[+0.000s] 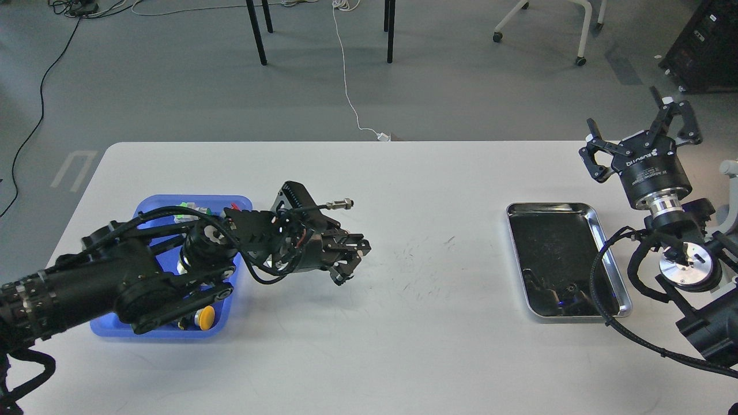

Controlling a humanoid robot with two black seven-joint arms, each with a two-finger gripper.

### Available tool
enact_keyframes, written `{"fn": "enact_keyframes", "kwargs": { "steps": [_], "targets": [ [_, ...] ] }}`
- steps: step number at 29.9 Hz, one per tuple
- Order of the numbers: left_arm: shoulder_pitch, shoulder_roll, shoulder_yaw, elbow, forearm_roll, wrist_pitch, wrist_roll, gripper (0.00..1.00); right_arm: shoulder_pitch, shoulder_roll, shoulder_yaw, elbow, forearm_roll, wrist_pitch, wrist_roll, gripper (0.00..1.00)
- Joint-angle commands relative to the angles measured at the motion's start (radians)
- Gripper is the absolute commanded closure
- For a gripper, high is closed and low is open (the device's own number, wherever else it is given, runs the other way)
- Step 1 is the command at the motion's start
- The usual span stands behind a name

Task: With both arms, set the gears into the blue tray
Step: 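Carry the black ring with the left gripper into the blue tray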

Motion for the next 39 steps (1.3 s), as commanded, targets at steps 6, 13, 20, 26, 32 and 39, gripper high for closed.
{"fn": "enact_keyframes", "kwargs": {
  "steps": [6, 13, 20, 26, 32, 39],
  "targets": [
    [0.070, 0.401, 0.008, -0.032, -0.227, 0.075, -0.074, 0.90, 0.000, 0.004, -0.001, 0.000, 0.000, 0.000, 0.000, 0.01],
    [0.169, 0.439, 0.010, 0.106, -0.227, 0.101, -0.082, 0.89, 0.006, 0.015, -0.001, 0.002, 0.000, -0.001, 0.000, 0.01],
    [0.190, 0.374, 0.011, 0.243, -0.231, 0.104, -0.082, 0.87, 0.008, 0.011, -0.001, 0.014, 0.000, -0.001, 0.000, 0.01],
    [0.202, 0.357, 0.011, 0.263, -0.231, 0.102, -0.080, 0.76, 0.006, 0.006, -0.001, 0.014, 0.000, -0.001, 0.000, 0.01],
    [0.199, 0.359, 0.010, 0.261, -0.234, 0.102, -0.079, 0.40, 0.005, 0.003, -0.002, 0.028, 0.000, -0.003, 0.000, 0.01],
    [0.176, 0.371, -0.015, 0.257, -0.423, 0.107, -0.085, 0.23, 0.008, -0.009, -0.005, 0.060, -0.001, -0.017, 0.000, 0.01]
  ]
}}
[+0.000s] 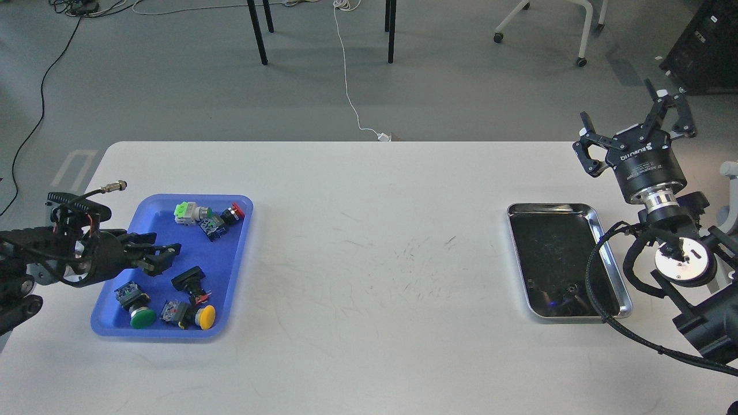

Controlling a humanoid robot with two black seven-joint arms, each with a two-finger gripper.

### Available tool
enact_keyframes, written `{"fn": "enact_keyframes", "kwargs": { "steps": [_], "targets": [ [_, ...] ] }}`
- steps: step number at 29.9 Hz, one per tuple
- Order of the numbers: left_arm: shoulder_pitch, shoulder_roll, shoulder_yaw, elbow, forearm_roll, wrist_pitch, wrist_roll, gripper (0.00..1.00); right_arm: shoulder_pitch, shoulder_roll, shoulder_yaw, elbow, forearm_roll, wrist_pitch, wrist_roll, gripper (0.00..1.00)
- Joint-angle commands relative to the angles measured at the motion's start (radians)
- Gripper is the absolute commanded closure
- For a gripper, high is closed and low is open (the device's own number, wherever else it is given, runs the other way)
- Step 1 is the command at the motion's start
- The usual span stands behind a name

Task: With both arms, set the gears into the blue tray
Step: 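Open the left gripper and lift it away from the blue tray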

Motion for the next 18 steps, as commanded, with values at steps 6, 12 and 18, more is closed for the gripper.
{"fn": "enact_keyframes", "kwargs": {
  "steps": [6, 12, 18],
  "targets": [
    [-0.089, -0.012, -0.196, -0.011, -0.594, 0.012, -0.003, 0.05, 0.008, -0.106, -0.011, 0.053, -0.003, -0.001, 0.000, 0.01],
    [-0.161, -0.154, -0.299, 0.010, -1.068, 0.012, 0.003, 0.02, 0.018, -0.252, -0.025, 0.108, -0.020, -0.002, -0.002, 0.01],
    [-0.180, -0.289, -0.419, 0.056, -1.377, 0.003, 0.005, 0.02, 0.151, -0.402, -0.205, 0.134, -0.124, -0.028, -0.018, 0.01]
  ]
}}
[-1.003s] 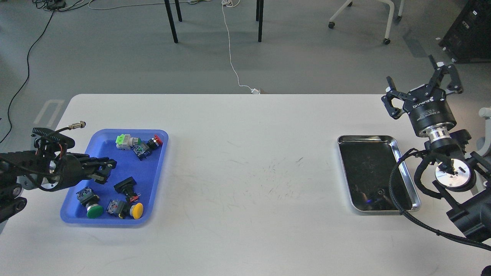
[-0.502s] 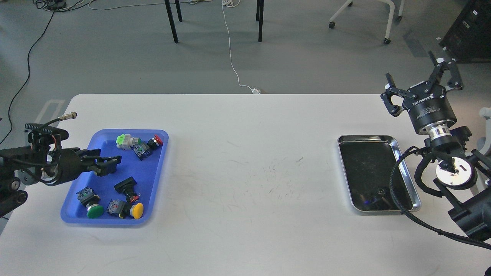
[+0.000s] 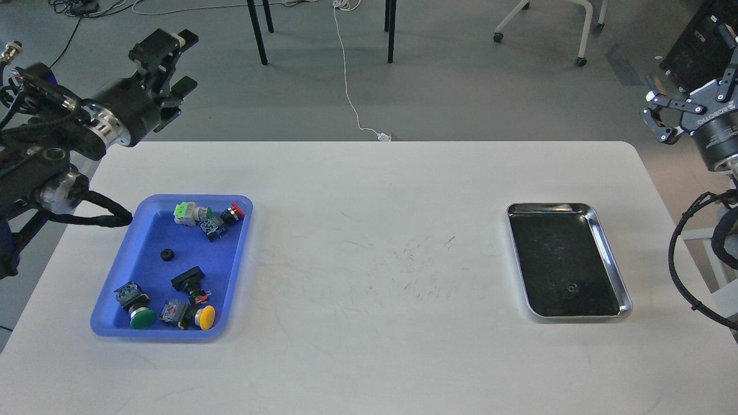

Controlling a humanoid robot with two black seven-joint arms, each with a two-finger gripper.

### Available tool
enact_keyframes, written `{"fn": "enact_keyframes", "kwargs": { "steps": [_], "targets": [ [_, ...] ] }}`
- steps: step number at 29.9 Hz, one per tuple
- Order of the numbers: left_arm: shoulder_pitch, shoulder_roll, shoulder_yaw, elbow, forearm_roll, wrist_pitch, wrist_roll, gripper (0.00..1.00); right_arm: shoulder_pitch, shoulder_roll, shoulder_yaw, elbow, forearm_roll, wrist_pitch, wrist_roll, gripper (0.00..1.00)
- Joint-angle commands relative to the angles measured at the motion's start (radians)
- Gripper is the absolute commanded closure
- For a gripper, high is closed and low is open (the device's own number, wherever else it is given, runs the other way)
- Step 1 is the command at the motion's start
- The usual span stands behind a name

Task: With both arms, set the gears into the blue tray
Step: 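Open the left gripper and lift it away from the blue tray, then reach the right gripper down into the silver metal tray again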

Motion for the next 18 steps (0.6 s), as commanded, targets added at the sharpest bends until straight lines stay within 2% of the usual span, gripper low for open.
{"fn": "enact_keyframes", "kwargs": {
  "steps": [1, 3, 11, 14, 18],
  "targets": [
    [-0.003, -0.073, -0.088, 0.039, -0.192, -0.014, 0.005, 0.02, 0.118, -0.090, -0.176, 0.012, -0.109, -0.014, -0.023, 0.01],
    [-0.001, -0.097, -0.111, 0.061, -0.276, -0.026, 0.008, 0.02, 0.231, -0.122, -0.313, 0.027, -0.208, -0.019, -0.041, 0.01],
    [0.009, -0.148, -0.145, 0.076, -0.499, -0.043, 0.007, 0.02, 0.710, -0.115, -0.925, 0.032, -0.486, -0.017, -0.043, 0.01],
    [0.012, -0.145, -0.152, 0.076, -0.517, -0.045, 0.007, 0.02, 0.824, -0.091, -1.077, 0.035, -0.618, -0.017, -0.038, 0.01],
    [0.017, -0.137, -0.168, 0.075, -0.545, -0.054, 0.007, 0.02, 0.911, -0.069, -1.227, 0.070, -0.908, -0.016, -0.029, 0.02]
  ]
}}
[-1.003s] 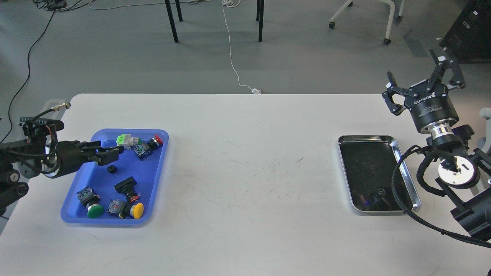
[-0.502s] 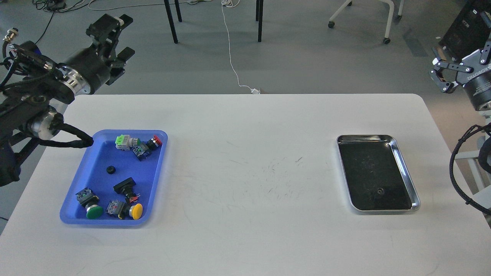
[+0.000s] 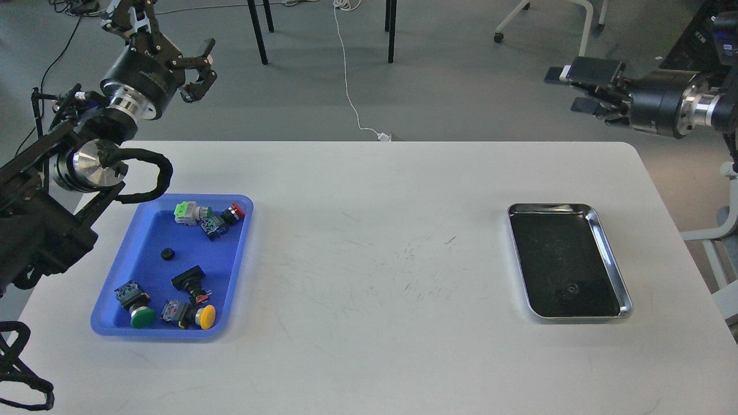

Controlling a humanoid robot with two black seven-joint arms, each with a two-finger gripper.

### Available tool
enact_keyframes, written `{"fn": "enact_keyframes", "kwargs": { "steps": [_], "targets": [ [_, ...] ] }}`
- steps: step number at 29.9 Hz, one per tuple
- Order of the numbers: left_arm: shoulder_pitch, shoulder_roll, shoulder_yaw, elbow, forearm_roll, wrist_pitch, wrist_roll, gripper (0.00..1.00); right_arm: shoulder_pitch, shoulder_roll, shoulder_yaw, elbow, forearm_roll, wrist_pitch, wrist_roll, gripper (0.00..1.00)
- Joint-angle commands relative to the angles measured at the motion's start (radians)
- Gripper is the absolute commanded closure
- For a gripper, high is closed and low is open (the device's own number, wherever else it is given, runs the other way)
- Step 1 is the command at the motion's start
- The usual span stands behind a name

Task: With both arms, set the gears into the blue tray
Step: 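Reach the right gripper down into the silver metal tray again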

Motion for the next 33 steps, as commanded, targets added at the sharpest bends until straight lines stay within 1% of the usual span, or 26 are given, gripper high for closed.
{"fn": "enact_keyframes", "kwargs": {
  "steps": [1, 2, 6, 8, 13, 17, 20, 24, 33],
  "targets": [
    [0.005, 0.004, -0.026, -0.002, -0.028, -0.009, 0.000, 0.02, 0.072, 0.023, -0.135, 0.027, -0.266, -0.001, 0.015, 0.03],
    [0.006, 0.004, -0.037, -0.002, -0.033, -0.011, 0.000, 0.02, 0.084, 0.037, -0.166, 0.027, -0.328, -0.001, 0.029, 0.04],
    [0.016, 0.006, -0.048, -0.009, -0.033, -0.012, -0.001, 0.02, 0.129, 0.078, -0.329, 0.027, -0.538, -0.004, 0.112, 0.05],
    [0.029, 0.006, -0.048, -0.014, -0.031, -0.014, -0.004, 0.02, 0.135, 0.097, -0.381, 0.027, -0.591, -0.007, 0.133, 0.08],
    [0.051, 0.006, -0.048, -0.016, -0.031, -0.031, -0.008, 0.02, 0.126, 0.159, -0.514, 0.027, -0.635, -0.057, 0.135, 0.18],
    [0.052, 0.006, -0.046, -0.016, -0.030, -0.034, -0.006, 0.02, 0.097, 0.186, -0.625, 0.026, -0.638, -0.177, 0.135, 0.24],
    [0.066, 0.016, -0.038, -0.016, -0.028, -0.035, -0.001, 0.02, 0.064, 0.209, -0.663, 0.001, -0.657, -0.223, 0.133, 0.32],
    [0.072, 0.021, -0.038, -0.016, -0.028, -0.052, -0.001, 0.02, 0.040, 0.215, -0.663, -0.002, -0.657, -0.228, 0.133, 0.38],
    [0.074, 0.023, -0.035, -0.016, -0.028, -0.049, 0.000, 0.02, -0.048, 0.238, -0.646, -0.006, -0.651, -0.231, 0.135, 0.43]
  ]
}}
